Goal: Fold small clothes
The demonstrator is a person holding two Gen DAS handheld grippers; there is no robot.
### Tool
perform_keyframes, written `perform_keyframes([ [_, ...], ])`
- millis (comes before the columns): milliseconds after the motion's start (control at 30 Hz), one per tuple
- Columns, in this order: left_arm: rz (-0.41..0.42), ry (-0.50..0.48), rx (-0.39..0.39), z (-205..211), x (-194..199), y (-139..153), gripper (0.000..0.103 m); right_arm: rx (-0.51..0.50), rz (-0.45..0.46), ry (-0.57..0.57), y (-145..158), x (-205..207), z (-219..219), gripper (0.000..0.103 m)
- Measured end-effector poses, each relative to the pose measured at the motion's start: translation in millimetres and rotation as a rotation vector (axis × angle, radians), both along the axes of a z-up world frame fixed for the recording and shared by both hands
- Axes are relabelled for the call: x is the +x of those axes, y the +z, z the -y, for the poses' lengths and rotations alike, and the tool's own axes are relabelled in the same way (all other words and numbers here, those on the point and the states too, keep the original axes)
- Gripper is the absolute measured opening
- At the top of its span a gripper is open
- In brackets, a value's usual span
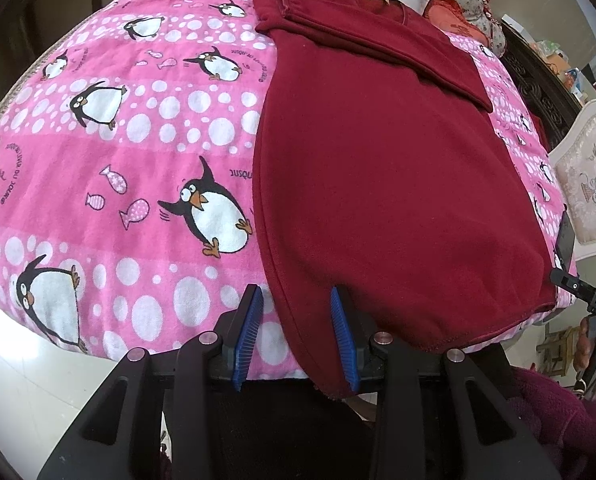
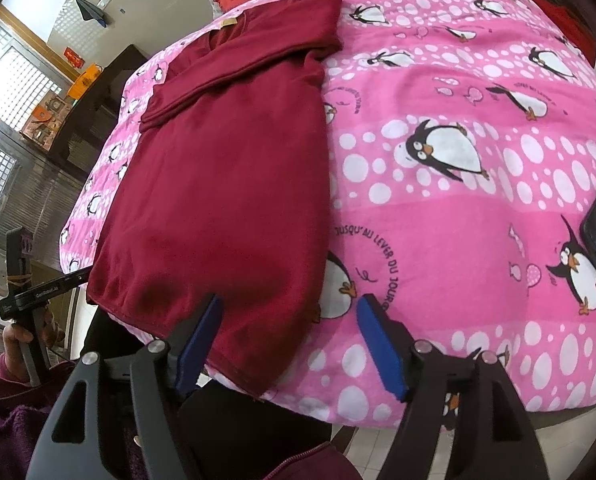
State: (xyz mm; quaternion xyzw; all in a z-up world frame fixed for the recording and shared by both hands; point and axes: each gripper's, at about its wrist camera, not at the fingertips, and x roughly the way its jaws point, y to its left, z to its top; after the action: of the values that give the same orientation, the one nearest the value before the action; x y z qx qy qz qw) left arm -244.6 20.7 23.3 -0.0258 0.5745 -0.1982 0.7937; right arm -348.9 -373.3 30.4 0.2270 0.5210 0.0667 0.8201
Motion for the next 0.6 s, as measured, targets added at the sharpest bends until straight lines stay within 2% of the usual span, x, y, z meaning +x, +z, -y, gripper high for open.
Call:
perform_keyframes([
  [100,-0.006,0.002,-0.008,-0.1,-0.1,0.3,0.014,0.009,0.008,-0.006,-0.6,0.1,0.3,0.074],
  [200,-0.031,-0.012,-0.051,0.0,-1.1,0.3,0.014,0.000,0.015,-0.001,-0.2,-0.7,-2.1,0.073],
  [233,-0.039,-0.018,-0.064,0.1,-1.0,0.7,0.014,-0.009,0.017,0.021,1.0,-1.2,-5.2,0.069],
  [300,-0.049,-0.026,-0.082,1.1,-0.3,1.2,0.014,0.000,0.018,0.110,3.5,-1.3,-15.0,0.040],
  [367,-0.067,-0.018,-0.092,1.3,3.1,-1.2,0.014,-0.037,0.022,0.157,5.7,-1.7,-23.2,0.040],
  [433,-0.089,0.006,-0.110,1.1,7.5,-4.5,0.014,-0.057,0.016,0.156,4.0,0.2,-24.0,0.040],
  [600,-0.094,0.005,-0.097,9.8,12.2,-7.5,0.015,0.065,0.015,0.085,-4.4,6.7,-9.1,0.044],
])
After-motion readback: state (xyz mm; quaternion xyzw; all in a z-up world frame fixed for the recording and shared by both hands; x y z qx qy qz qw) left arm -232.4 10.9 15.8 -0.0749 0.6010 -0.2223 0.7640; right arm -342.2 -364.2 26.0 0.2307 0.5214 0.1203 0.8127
